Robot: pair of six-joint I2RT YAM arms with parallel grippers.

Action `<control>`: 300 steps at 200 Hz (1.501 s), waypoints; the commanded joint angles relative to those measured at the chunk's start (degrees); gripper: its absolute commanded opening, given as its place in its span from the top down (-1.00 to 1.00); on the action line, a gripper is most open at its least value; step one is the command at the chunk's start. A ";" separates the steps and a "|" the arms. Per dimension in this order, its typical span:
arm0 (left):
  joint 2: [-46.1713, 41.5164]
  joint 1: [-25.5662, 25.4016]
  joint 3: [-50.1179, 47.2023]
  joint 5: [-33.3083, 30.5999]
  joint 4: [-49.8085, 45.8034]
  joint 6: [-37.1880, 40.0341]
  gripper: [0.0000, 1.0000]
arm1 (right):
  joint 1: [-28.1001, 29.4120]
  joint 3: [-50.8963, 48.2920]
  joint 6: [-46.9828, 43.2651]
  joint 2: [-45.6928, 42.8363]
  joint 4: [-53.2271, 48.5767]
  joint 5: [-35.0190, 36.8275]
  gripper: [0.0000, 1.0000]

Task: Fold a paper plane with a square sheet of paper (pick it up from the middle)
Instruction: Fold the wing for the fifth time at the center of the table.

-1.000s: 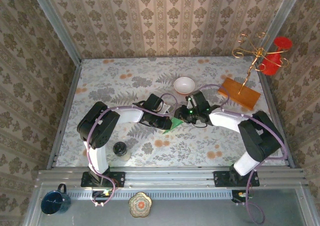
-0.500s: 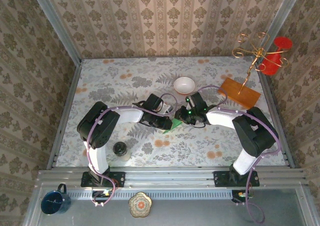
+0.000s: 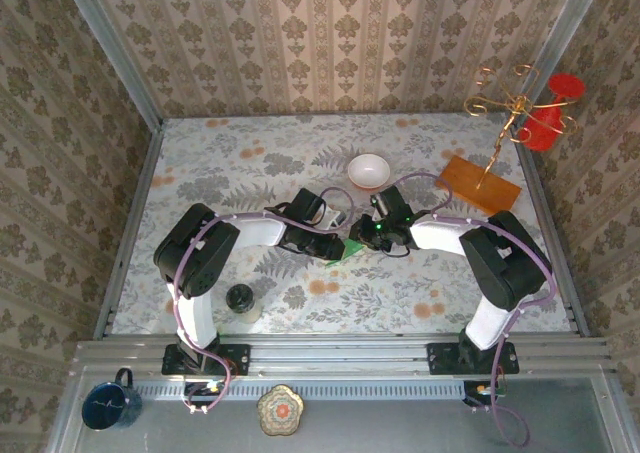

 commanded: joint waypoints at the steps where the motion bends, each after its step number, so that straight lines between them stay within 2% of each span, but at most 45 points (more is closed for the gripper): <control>1: -0.99 0.19 -0.93 -0.16 -2.66 -1.65 0.60 | 0.20 1.14 -0.82 0.13 -1.55 0.18 0.51; 81: -6.08 0.40 -1.13 -0.48 -4.41 -2.05 0.48 | 0.22 0.46 -2.10 -2.10 -0.95 -1.31 0.50; 171: -7.64 1.04 -3.51 -0.93 -6.21 -1.68 0.66 | 0.22 0.18 -2.10 -2.65 -0.95 -1.28 0.50; 300: -8.43 1.09 -5.67 -1.30 -6.83 -1.59 0.72 | 0.12 -0.26 -2.19 -1.87 -1.02 -0.80 0.49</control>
